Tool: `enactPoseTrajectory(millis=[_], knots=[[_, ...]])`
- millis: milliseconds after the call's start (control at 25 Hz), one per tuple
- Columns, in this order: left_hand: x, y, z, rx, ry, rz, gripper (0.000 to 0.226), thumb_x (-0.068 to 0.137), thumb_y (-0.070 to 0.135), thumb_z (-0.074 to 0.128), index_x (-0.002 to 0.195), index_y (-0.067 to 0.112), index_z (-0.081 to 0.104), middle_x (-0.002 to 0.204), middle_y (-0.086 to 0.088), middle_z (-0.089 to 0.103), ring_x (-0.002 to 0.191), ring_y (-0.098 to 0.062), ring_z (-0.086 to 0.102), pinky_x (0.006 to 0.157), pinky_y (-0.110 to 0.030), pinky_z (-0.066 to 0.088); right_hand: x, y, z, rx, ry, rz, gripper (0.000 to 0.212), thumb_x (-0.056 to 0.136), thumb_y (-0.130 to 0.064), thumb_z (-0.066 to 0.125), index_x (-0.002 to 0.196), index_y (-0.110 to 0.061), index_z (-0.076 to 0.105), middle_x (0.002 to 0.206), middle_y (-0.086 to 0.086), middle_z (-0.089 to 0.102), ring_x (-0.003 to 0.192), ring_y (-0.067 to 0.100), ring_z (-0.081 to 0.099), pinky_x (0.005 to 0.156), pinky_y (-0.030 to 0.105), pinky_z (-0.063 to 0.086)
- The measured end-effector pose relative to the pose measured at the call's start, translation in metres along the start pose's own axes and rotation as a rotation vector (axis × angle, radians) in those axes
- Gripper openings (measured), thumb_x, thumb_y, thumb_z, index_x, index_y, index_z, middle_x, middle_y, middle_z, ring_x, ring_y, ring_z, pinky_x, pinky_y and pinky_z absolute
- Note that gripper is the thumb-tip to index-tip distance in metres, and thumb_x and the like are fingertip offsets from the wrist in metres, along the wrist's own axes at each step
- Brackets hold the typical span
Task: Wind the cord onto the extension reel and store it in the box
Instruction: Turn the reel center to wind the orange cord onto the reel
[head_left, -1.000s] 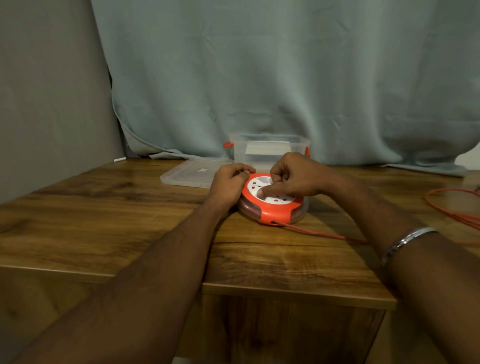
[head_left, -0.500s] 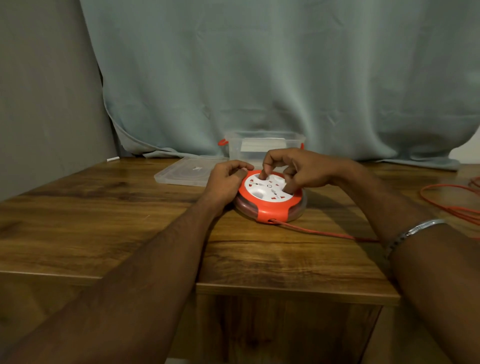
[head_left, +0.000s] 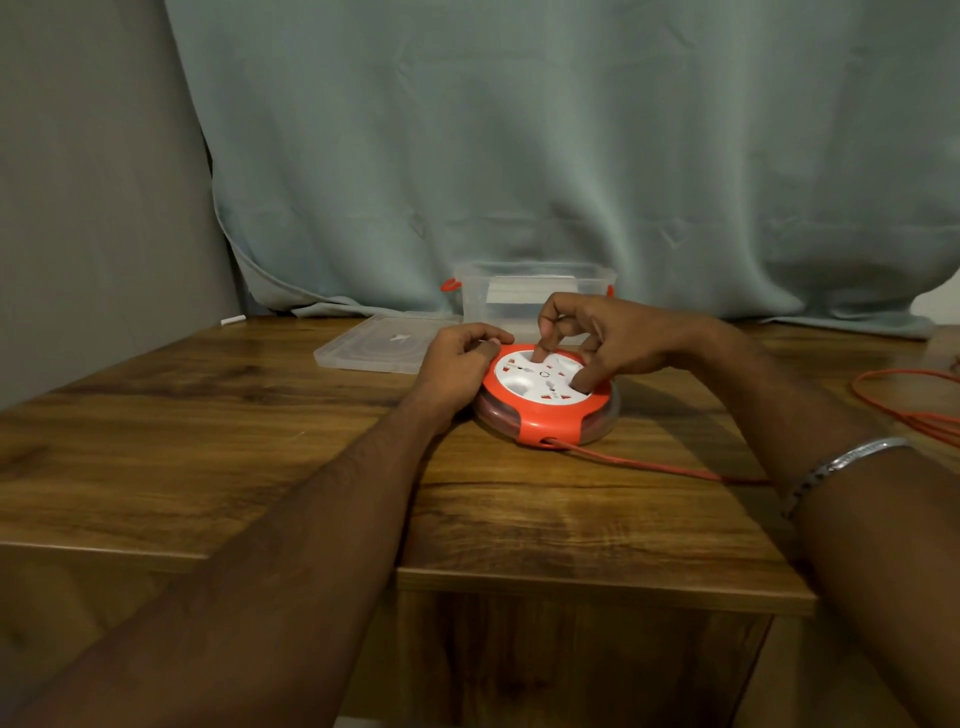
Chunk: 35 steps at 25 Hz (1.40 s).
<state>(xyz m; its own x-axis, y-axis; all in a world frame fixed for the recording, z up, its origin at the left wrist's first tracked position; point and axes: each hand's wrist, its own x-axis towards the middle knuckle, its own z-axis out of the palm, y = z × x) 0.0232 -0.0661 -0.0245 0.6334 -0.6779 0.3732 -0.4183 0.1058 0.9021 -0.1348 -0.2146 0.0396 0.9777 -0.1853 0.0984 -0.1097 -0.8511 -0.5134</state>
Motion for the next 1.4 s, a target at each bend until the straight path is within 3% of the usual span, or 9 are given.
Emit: enactPoseTrajectory(millis=[120, 280, 440, 680, 840, 960, 1080, 1160, 1400], knots=[[0.001, 0.000, 0.000, 0.010, -0.002, 0.015, 0.025, 0.102, 0.011, 0.049, 0.107, 0.017, 0.073, 0.107, -0.006, 0.072, 0.094, -0.022, 0.071, 0.081, -0.037, 0.062, 0.000, -0.002, 0.002, 0.011, 0.014, 0.004, 0.057, 0.074, 0.013, 0.079, 0.112, -0.017, 0.049, 0.121, -0.001, 0.076, 0.083, 0.033, 0.060, 0.055, 0.022, 0.050], [0.001, -0.001, 0.000, 0.012, 0.010, 0.016, 0.026, 0.101, 0.010, 0.050, 0.104, 0.016, 0.074, 0.105, -0.007, 0.073, 0.095, -0.025, 0.071, 0.083, -0.041, 0.061, -0.004, -0.008, 0.004, -0.059, 0.072, 0.016, 0.055, 0.072, -0.004, 0.089, 0.106, -0.024, 0.050, 0.110, -0.003, 0.076, 0.110, 0.015, 0.064, 0.067, 0.019, 0.048], [0.002, -0.002, 0.000, -0.009, 0.041, 0.032, 0.026, 0.098, 0.006, 0.051, 0.104, 0.009, 0.076, 0.103, -0.010, 0.074, 0.100, -0.030, 0.071, 0.088, -0.042, 0.059, 0.000, -0.009, 0.011, -0.145, 0.112, 0.008, 0.039, 0.069, -0.023, 0.093, 0.083, -0.023, 0.057, 0.082, -0.001, 0.071, 0.081, 0.018, 0.065, 0.073, 0.047, 0.053], [0.000, -0.001, 0.000, -0.014, 0.010, 0.018, 0.026, 0.100, 0.008, 0.049, 0.108, 0.011, 0.074, 0.102, -0.007, 0.074, 0.095, -0.026, 0.072, 0.082, -0.038, 0.062, 0.005, -0.016, 0.018, -0.206, 0.170, -0.014, 0.052, 0.083, -0.045, 0.084, 0.050, -0.018, 0.054, 0.046, -0.005, 0.049, 0.047, 0.006, 0.042, 0.052, 0.025, 0.035], [0.003, -0.001, 0.001, -0.009, -0.003, 0.013, 0.026, 0.101, 0.009, 0.050, 0.106, 0.014, 0.074, 0.103, -0.007, 0.074, 0.095, -0.026, 0.072, 0.083, -0.040, 0.062, 0.004, -0.013, 0.012, -0.180, 0.272, -0.127, 0.022, 0.075, -0.001, 0.080, 0.080, -0.015, 0.063, 0.078, -0.001, 0.068, 0.065, 0.002, 0.060, 0.060, 0.024, 0.044], [0.001, -0.001, -0.001, -0.005, -0.003, 0.008, 0.025, 0.101, 0.010, 0.050, 0.107, 0.015, 0.074, 0.105, -0.008, 0.074, 0.095, -0.025, 0.072, 0.082, -0.039, 0.062, 0.003, -0.014, 0.009, -0.102, 0.146, -0.078, 0.051, 0.066, 0.020, 0.069, 0.106, -0.010, 0.061, 0.111, -0.001, 0.071, 0.070, -0.006, 0.061, 0.055, 0.017, 0.046], [0.001, -0.001, -0.001, 0.016, -0.010, 0.007, 0.025, 0.102, 0.012, 0.050, 0.109, 0.016, 0.073, 0.108, -0.007, 0.073, 0.093, -0.021, 0.071, 0.079, -0.034, 0.062, 0.006, -0.006, 0.008, -0.084, 0.040, -0.052, 0.061, 0.065, 0.021, 0.067, 0.113, -0.016, 0.059, 0.124, -0.003, 0.072, 0.082, 0.008, 0.069, 0.058, 0.018, 0.050], [0.001, -0.001, 0.000, 0.027, -0.013, 0.006, 0.025, 0.102, 0.013, 0.050, 0.111, 0.014, 0.073, 0.108, -0.007, 0.073, 0.094, -0.022, 0.071, 0.079, -0.035, 0.062, 0.006, -0.005, 0.005, -0.033, 0.015, -0.026, 0.065, 0.068, 0.022, 0.068, 0.117, -0.017, 0.053, 0.125, -0.001, 0.074, 0.064, 0.016, 0.063, 0.053, 0.026, 0.048], [0.002, -0.003, 0.000, 0.001, 0.005, 0.022, 0.026, 0.101, 0.008, 0.049, 0.100, 0.017, 0.074, 0.104, -0.009, 0.074, 0.100, -0.030, 0.071, 0.091, -0.048, 0.059, -0.003, -0.004, 0.002, -0.017, 0.015, 0.004, 0.071, 0.074, 0.017, 0.078, 0.127, -0.014, 0.042, 0.121, 0.009, 0.073, 0.058, -0.009, 0.061, 0.052, 0.014, 0.045]])
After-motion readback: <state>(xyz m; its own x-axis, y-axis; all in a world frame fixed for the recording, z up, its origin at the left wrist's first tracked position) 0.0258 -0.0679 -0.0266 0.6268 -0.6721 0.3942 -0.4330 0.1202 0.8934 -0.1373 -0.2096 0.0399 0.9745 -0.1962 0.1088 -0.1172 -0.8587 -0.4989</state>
